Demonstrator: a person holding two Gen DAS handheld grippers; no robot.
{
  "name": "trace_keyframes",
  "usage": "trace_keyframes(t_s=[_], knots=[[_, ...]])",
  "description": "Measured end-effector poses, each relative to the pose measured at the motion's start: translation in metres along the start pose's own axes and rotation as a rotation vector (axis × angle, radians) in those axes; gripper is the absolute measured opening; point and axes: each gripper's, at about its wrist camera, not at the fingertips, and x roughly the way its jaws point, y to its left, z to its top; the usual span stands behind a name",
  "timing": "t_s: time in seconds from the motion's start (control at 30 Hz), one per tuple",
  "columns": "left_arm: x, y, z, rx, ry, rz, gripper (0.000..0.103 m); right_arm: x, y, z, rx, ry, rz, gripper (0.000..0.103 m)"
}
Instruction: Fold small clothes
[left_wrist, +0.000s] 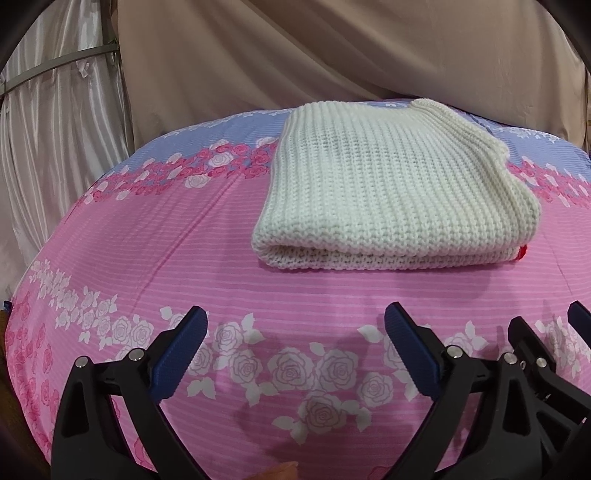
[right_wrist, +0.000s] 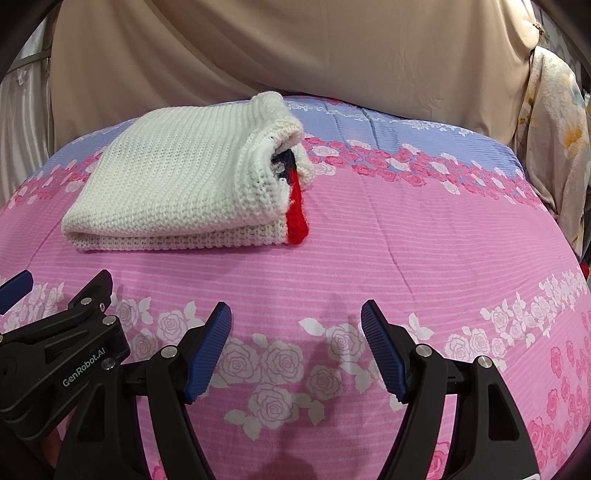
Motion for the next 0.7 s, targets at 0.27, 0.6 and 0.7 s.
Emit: trace_keyframes(t_s=[0.27, 0.6, 0.7], knots=[[-0.0002, 0.0007, 0.0008, 0.001, -0.007, -0.002, 0.093, -0.0002, -0.0006, 0.0003, 0.001, -0.003, 0.0, 0.071], [-0.0013, -0.0007, 0.0, 0.001, -0.009, 0.002, 0.093, -0.0006, -0.0004, 0.0, 0.001, -0.004, -0.001, 0.071], [-0.0016, 0.0005, 0.0007, 0.001, -0.01, 0.001, 0.092, -0.0005, -0.0005, 0.0001, 0.001, -0.004, 0.0, 0.071]])
